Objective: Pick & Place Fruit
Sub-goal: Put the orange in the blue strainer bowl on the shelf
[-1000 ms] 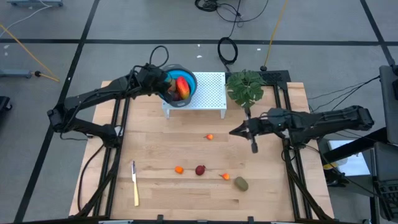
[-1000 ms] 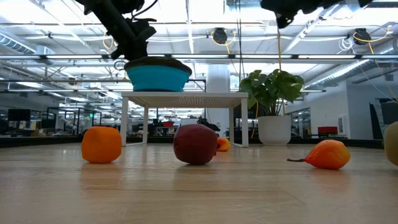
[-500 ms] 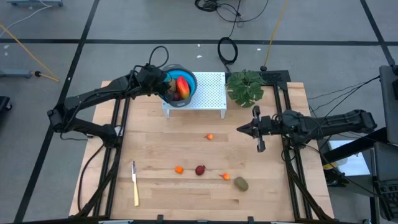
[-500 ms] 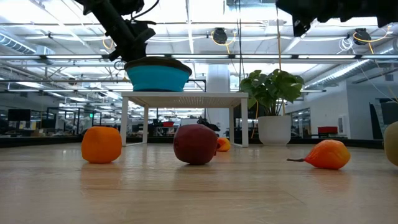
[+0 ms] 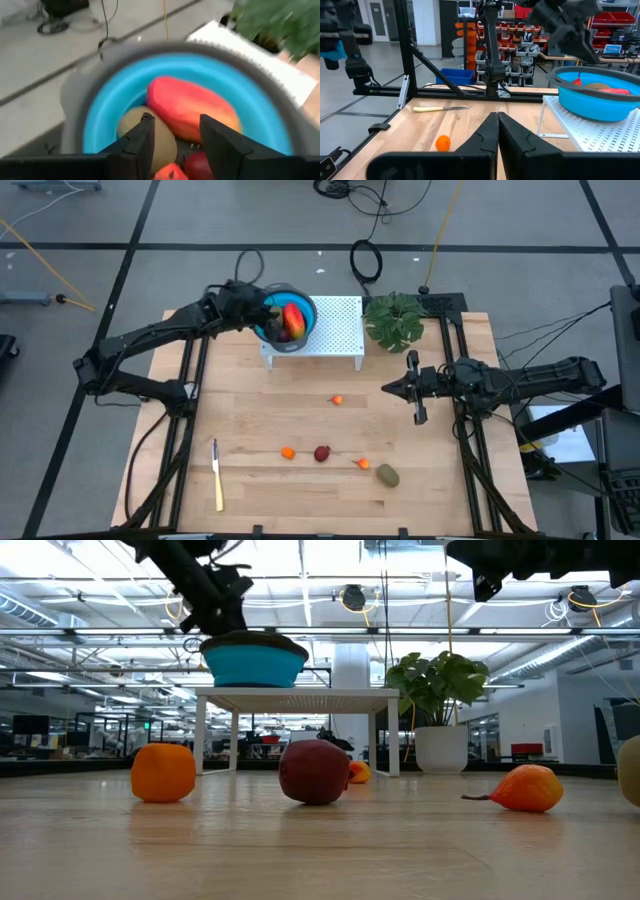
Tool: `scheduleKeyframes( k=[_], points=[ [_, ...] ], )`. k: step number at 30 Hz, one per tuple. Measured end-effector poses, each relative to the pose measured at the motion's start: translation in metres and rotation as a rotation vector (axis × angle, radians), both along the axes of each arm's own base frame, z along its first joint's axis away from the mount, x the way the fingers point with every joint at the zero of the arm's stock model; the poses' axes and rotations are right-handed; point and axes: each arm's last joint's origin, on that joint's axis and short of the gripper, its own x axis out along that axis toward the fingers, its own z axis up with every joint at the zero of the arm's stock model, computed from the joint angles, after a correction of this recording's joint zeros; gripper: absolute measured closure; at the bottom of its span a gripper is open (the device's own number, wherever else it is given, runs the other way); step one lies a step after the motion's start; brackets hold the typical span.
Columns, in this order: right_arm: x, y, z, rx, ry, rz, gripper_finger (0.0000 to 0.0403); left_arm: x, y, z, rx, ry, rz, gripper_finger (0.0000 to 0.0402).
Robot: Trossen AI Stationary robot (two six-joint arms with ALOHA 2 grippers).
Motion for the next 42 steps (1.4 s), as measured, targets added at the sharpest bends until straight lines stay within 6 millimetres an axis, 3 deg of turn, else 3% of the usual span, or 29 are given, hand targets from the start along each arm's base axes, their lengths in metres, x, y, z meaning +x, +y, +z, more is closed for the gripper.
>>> scheduleKeyframes(
  k=[4,11,21,30,36,42],
  points=[
    [0.000,0.000,0.000,0.000,0.000,0.000,0.0403,-0.007,-0.010,0.015,0.070,-0.041,-0.048,0.0221],
    [0.000,0.000,0.000,-0.016,-0.001,-0.001,0.0403,-0.018,-0.045,0.040,0.118,-0.155,-0.183,0.0207],
    [0.000,0.000,0.000,-0.061,-0.003,-0.002,0.0403,-0.007,-0.107,0.046,0.136,-0.181,-0.528,0.0228],
    [0.000,0.000,-0.003,-0.063,0.027,0.004,0.0403,0.016,-0.162,0.031,0.122,-0.129,-0.677,0.0238],
    [-0.001,0.000,-0.006,-0.065,0.058,0.006,0.0403,0.036,-0.191,0.010,0.034,-0.091,-0.593,0.0238],
    [-0.001,0.000,-0.006,-0.065,0.058,0.008,0.0403,0.054,-0.218,-0.019,-0.187,-0.081,-0.492,0.0238]
  ],
)
